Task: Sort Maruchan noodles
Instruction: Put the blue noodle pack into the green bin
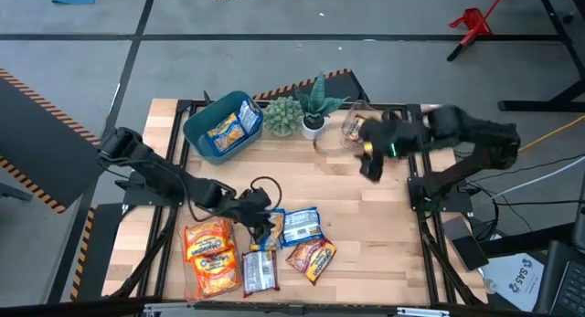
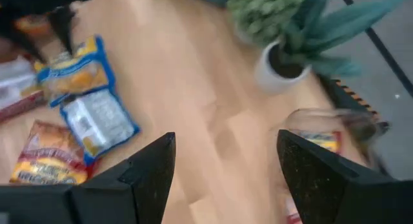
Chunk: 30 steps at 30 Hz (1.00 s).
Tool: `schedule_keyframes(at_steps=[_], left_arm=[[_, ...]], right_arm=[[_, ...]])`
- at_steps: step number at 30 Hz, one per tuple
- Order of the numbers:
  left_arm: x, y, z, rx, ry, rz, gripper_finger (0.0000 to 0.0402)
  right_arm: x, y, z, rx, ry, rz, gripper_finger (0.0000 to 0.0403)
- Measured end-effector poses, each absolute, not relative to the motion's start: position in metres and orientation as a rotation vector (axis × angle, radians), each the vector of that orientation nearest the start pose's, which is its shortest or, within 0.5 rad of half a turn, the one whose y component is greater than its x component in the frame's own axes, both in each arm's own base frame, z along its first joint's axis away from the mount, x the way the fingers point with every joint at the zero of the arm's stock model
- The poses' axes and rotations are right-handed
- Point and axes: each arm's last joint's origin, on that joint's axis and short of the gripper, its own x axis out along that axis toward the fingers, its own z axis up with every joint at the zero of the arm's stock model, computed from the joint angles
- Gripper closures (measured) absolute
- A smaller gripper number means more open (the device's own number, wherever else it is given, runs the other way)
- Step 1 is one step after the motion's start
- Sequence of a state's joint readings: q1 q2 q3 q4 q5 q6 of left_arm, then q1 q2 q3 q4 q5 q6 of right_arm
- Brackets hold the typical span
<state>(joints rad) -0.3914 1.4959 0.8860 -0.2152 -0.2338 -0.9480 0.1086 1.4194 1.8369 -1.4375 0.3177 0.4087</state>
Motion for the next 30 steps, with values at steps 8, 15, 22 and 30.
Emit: schedule_keyframes(at_steps=[8, 15, 22, 30], left_arm=[[0.283, -0.105, 0.184, -0.630, 0.909, 0.265, 0.0219], [0.289, -0.089, 0.173, -0.655, 0.965, 0.320, 0.0219], [0.298, -0.072, 0.157, -0.663, 1.022, 0.356, 0.0219], [0.307, -0.046, 0.155, -0.661, 0.964, 0.413, 0.0219]], right_arm=[[0.220, 0.065, 0.339, 0.234, 0.965, -0.380, 0.0150], [0.215, 0.099, 0.257, 0.319, 0.966, -0.328, 0.0150], [0.215, 0.111, 0.238, 0.367, 0.890, -0.266, 0.0150], [0.220, 0.110, 0.239, 0.252, 0.822, -0.277, 0.0150]])
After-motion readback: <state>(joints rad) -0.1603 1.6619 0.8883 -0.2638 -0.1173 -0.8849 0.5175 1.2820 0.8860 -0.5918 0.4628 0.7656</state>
